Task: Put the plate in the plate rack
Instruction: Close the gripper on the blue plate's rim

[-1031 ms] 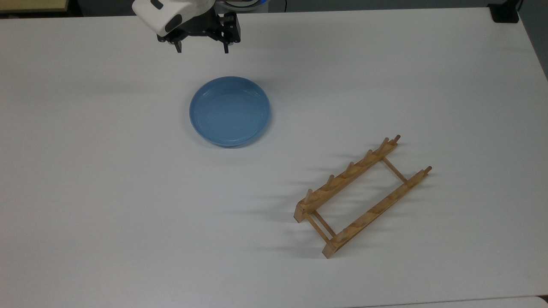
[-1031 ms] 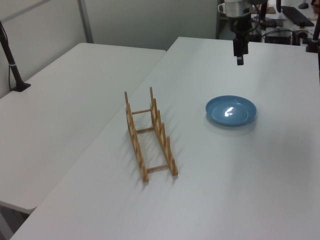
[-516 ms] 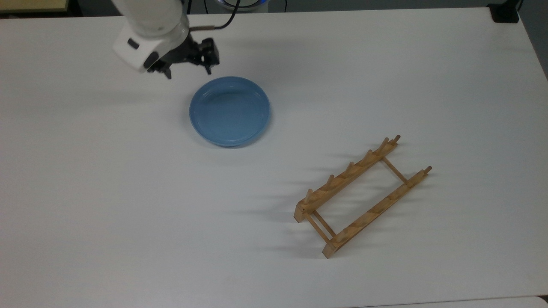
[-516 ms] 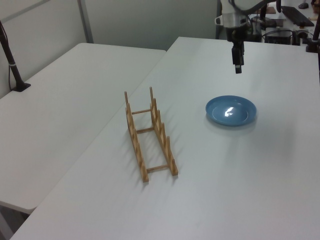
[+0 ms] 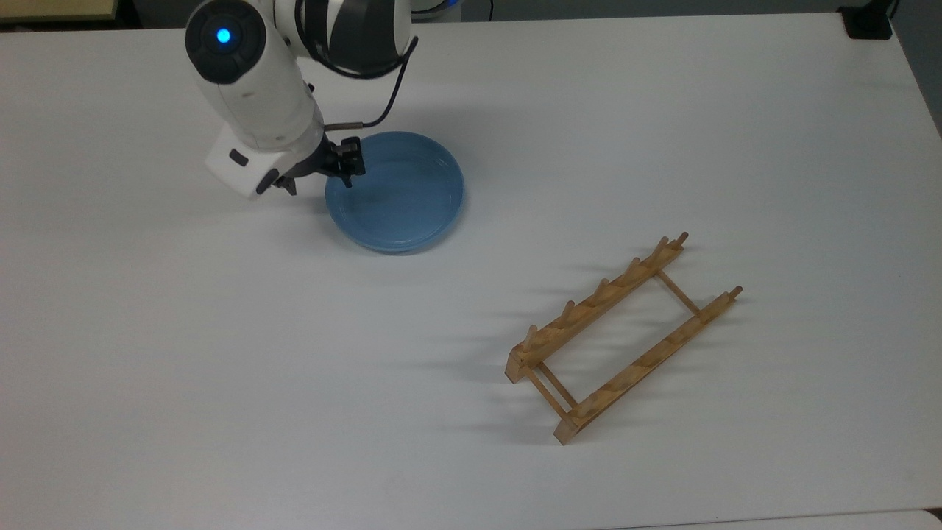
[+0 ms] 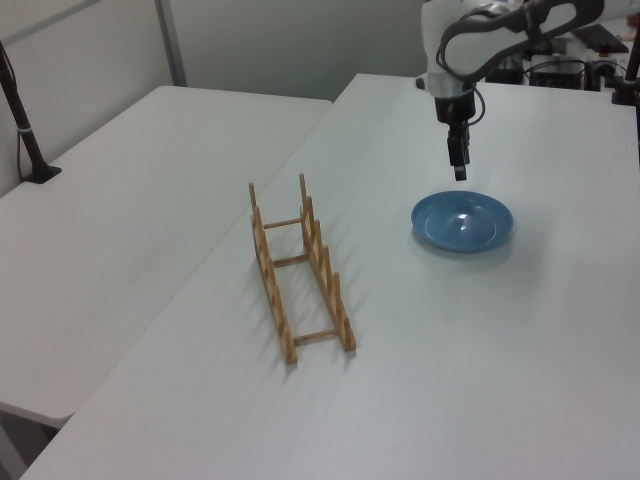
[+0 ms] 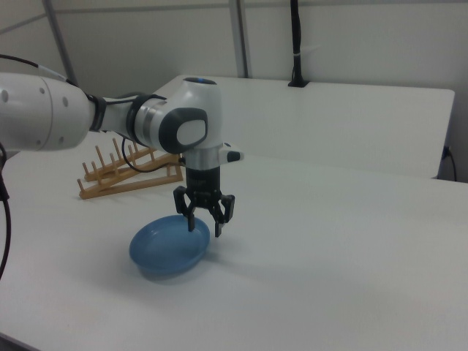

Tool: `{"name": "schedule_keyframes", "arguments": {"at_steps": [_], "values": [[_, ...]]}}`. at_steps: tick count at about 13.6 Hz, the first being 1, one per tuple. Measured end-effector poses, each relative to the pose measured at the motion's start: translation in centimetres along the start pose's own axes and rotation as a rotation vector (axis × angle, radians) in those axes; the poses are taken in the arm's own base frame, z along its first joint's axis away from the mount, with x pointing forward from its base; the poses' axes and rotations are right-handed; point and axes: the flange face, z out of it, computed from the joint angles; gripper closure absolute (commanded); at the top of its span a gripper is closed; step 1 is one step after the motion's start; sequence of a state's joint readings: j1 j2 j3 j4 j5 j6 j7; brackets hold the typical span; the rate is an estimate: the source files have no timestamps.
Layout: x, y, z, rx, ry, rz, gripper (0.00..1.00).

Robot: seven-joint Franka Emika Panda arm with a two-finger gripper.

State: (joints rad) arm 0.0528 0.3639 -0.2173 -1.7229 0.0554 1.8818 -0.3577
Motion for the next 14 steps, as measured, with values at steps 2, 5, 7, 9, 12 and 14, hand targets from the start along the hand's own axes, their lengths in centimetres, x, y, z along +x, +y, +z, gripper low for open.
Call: {"name": "schedule_keyframes", "arguments": {"at_steps": [2, 5, 7, 9, 12, 14], "values": [[0.5, 0.1, 1.2, -0.003, -0.006, -0.006, 0.42], [1.3, 0.2, 2.6, -0.012, -0.001, -0.013, 0.43], [1.6, 0.2, 3.2, -0.015, -0.002, -0.015, 0.54], [1.6, 0.1, 3.4, -0.015, -0.004, -0.017, 0.67], [1.9, -0.3, 3.9, -0.013, -0.011, -0.025, 0.75], [2.0, -0.5, 4.1, -0.013, -0.012, -0.028, 0.82]]}}
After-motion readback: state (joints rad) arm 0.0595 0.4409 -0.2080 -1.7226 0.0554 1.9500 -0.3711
